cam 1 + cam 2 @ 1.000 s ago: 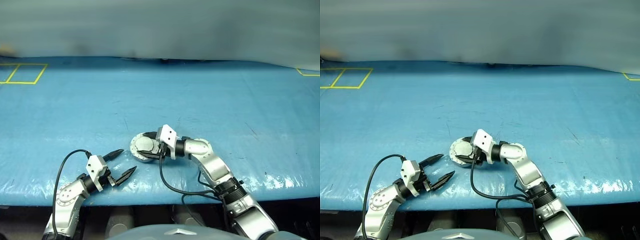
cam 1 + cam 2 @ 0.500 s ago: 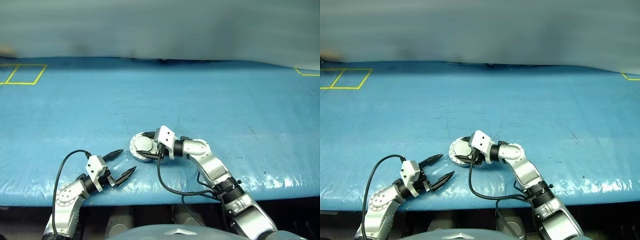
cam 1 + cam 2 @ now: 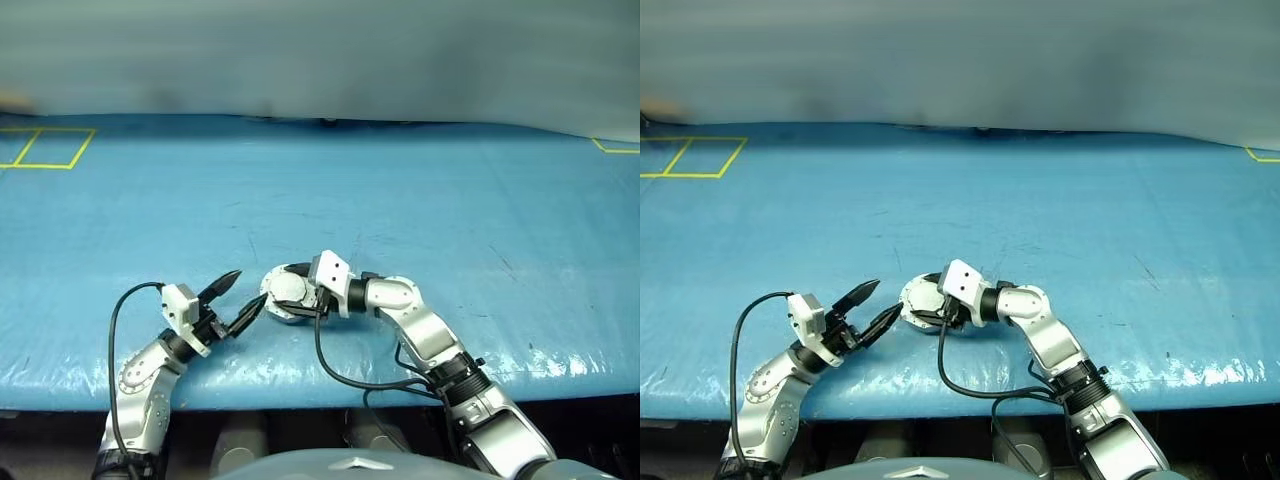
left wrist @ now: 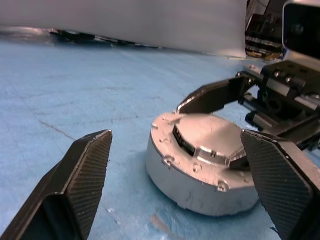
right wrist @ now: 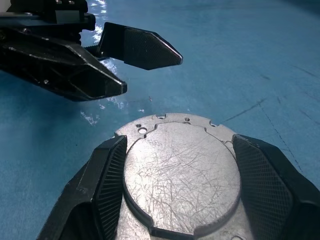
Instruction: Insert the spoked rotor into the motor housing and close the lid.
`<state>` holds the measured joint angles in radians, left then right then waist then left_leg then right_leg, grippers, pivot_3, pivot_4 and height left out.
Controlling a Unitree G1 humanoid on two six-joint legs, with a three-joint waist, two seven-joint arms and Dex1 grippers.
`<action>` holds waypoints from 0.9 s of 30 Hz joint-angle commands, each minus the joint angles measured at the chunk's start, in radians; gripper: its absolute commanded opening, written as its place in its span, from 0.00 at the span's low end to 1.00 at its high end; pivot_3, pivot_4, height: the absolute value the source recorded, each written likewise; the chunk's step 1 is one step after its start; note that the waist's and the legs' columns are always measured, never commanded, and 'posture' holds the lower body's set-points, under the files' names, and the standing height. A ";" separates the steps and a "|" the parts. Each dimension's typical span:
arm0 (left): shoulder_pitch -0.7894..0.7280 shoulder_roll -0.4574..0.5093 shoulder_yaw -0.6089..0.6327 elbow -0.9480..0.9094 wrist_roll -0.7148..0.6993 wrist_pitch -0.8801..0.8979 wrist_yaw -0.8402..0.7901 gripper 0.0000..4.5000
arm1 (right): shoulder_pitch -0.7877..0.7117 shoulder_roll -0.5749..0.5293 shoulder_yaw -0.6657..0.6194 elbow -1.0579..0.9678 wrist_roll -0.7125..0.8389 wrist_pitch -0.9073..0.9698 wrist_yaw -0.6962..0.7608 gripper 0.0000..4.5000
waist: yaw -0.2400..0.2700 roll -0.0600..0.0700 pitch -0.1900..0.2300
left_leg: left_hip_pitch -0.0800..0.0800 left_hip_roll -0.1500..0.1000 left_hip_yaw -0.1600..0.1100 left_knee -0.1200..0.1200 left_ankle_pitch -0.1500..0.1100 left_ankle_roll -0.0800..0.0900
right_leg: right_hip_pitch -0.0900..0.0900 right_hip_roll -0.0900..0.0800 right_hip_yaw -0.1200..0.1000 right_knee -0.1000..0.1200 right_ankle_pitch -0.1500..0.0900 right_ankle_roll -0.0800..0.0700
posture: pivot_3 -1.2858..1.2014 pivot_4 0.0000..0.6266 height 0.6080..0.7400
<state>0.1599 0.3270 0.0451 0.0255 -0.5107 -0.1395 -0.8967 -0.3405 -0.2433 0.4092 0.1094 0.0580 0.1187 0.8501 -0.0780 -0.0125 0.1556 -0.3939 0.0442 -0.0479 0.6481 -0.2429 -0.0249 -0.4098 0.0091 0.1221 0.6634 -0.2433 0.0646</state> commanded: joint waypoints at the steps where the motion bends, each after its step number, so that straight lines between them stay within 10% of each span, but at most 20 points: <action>1: 0.003 0.028 -0.012 -0.029 0.026 0.007 -0.027 0.63 | 0.015 -0.023 0.000 0.032 -0.035 0.034 -0.023 0.66 | 0.000 0.000 0.000 | 0.000 0.000 0.000 0.000 0.000 0.000 | 0.000 0.000 0.000 0.000 0.000 0.000 | 0.52 0.24 1.00; 9: -0.060 0.053 -0.066 0.045 0.134 -0.022 -0.049 0.03 | 0.016 -0.023 0.000 0.033 -0.038 0.031 -0.036 0.66 | 0.001 0.000 0.000 | 0.000 0.000 0.000 0.000 0.001 -0.001 | 0.000 0.000 0.000 0.000 0.000 0.000 | 0.52 0.24 1.00; 24: -0.060 0.071 -0.103 0.065 0.217 -0.020 -0.043 0.01 | 0.023 -0.019 -0.005 0.025 -0.023 0.041 -0.044 0.66 | 0.004 0.000 -0.002 | 0.001 0.000 0.000 0.000 0.001 -0.001 | 0.001 0.000 0.000 0.000 0.000 0.000 | 0.52 0.24 1.00; 27: -0.060 0.072 -0.104 0.062 0.220 -0.021 -0.041 0.00 | 0.027 -0.016 -0.014 0.005 -0.001 0.049 -0.034 0.88 | 0.007 0.000 -0.002 | 0.001 0.000 0.000 0.000 0.001 -0.001 | 0.001 0.000 0.000 0.000 0.000 0.000 | 0.52 0.24 1.00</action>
<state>0.0895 0.3953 -0.0357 0.0779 -0.3170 -0.1680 -0.9378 -0.3300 -0.2468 0.4043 0.0994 0.0632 0.1357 0.8234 -0.0713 -0.0122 0.1536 -0.3932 0.0439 -0.0484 0.6483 -0.2422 -0.0259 -0.4090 0.0087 0.1221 0.6634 -0.2431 0.0647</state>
